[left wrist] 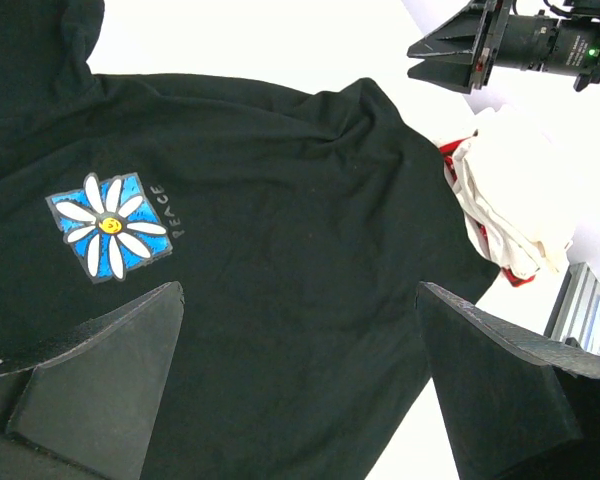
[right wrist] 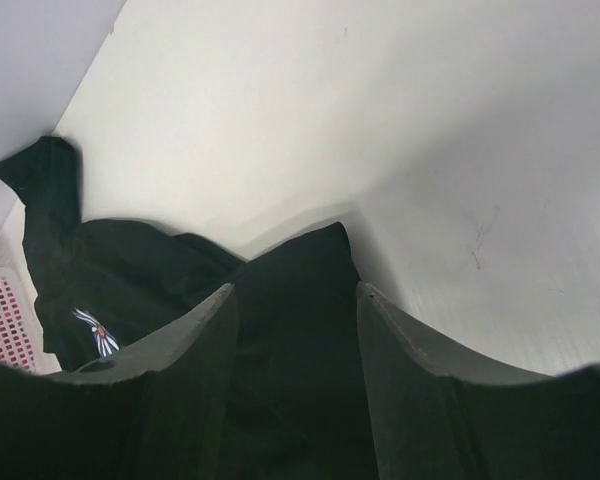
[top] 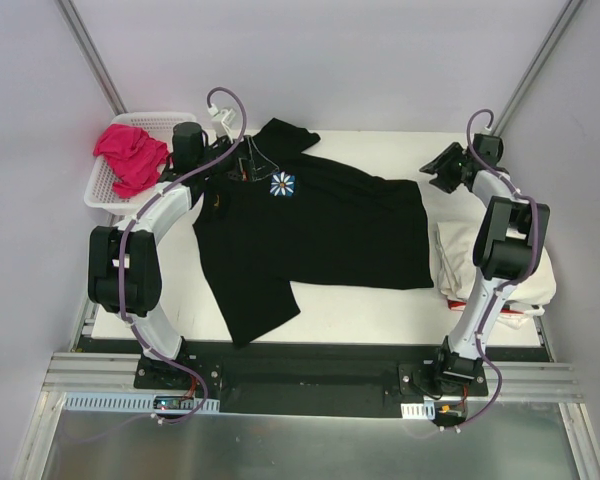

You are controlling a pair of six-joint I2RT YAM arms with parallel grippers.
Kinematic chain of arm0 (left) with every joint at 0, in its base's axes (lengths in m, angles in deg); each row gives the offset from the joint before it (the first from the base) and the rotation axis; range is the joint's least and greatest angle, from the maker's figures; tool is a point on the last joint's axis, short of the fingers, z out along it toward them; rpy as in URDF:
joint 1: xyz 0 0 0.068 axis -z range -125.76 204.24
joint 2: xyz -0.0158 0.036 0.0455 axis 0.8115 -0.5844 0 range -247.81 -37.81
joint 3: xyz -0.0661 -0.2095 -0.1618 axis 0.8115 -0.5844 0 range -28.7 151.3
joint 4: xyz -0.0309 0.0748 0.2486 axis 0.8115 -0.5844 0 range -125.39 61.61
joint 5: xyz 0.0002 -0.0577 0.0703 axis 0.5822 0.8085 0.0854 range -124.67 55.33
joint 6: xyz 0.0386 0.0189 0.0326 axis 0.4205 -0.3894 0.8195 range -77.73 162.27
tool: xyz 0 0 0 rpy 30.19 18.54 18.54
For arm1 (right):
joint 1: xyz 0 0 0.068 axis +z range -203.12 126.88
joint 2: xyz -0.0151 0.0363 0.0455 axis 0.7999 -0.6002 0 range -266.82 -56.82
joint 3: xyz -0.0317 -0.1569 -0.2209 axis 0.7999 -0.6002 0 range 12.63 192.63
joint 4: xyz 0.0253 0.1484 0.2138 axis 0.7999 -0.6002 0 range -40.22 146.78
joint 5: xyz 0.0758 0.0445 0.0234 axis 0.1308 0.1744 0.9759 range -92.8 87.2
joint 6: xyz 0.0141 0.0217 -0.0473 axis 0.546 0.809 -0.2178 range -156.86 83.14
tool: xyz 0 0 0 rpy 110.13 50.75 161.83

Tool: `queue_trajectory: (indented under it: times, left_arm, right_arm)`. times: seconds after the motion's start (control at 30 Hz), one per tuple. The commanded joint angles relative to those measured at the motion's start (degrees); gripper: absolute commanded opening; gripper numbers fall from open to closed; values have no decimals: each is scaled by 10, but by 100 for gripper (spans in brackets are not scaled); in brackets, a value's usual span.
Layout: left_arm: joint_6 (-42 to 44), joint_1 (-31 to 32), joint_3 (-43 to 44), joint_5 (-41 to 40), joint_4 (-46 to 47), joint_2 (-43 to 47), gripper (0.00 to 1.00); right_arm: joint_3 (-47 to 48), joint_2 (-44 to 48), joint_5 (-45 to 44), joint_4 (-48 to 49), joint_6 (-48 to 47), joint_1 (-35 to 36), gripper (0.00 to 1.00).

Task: Fold and stack the t-shirts
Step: Flatten out the tshirt

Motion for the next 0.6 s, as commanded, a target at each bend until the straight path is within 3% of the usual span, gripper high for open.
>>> queue_trajectory:
  times: [0.0, 0.57]
  left_arm:
    - [29, 5, 25, 17, -16, 29, 99]
    - [46, 5, 41, 8, -35, 26, 99]
  right_arm:
    - [13, -11, -2, -5, -5, 8, 53]
    - [59, -79, 4, -2, 17, 20, 53]
